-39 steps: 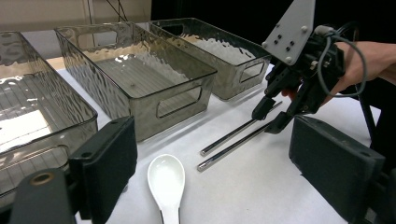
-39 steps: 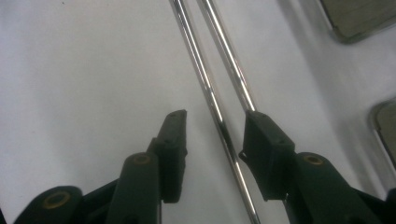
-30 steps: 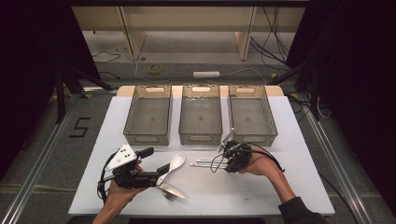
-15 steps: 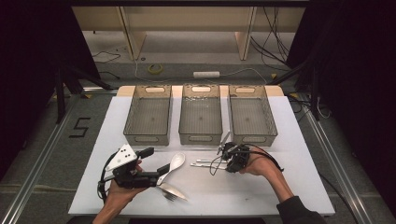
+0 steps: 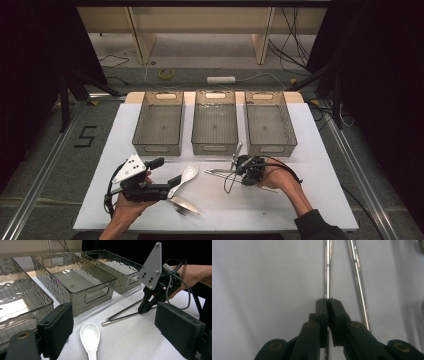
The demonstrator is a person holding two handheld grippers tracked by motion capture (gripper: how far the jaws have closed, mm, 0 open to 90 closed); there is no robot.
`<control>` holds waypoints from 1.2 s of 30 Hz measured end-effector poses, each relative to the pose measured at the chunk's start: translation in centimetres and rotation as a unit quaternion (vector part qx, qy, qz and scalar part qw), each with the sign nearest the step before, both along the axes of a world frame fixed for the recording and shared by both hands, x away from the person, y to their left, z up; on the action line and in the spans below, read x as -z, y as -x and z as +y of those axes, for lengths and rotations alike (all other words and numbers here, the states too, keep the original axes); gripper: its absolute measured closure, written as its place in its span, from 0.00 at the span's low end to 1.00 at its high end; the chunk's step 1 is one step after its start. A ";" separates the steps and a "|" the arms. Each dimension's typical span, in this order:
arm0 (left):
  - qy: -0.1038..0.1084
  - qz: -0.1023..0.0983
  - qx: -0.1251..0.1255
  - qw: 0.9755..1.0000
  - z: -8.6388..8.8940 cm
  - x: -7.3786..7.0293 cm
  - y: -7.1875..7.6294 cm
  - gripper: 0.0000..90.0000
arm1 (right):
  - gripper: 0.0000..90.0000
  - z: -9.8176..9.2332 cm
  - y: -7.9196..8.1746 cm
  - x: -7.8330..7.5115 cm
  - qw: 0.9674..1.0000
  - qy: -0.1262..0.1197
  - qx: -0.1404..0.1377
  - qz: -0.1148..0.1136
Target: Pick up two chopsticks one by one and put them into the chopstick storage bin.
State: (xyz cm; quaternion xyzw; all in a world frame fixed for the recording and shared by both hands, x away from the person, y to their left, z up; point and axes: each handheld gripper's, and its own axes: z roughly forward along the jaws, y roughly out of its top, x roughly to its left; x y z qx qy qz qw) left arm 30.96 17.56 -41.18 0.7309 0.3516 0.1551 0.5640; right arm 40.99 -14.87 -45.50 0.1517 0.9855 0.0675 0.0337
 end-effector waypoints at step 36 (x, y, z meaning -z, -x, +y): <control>-0.215 0.036 0.167 0.961 -7.7 1.9 -3.1 0.33 | 0.97 1.7 4.2 -6.7 0.994 -0.069 -0.085 -0.023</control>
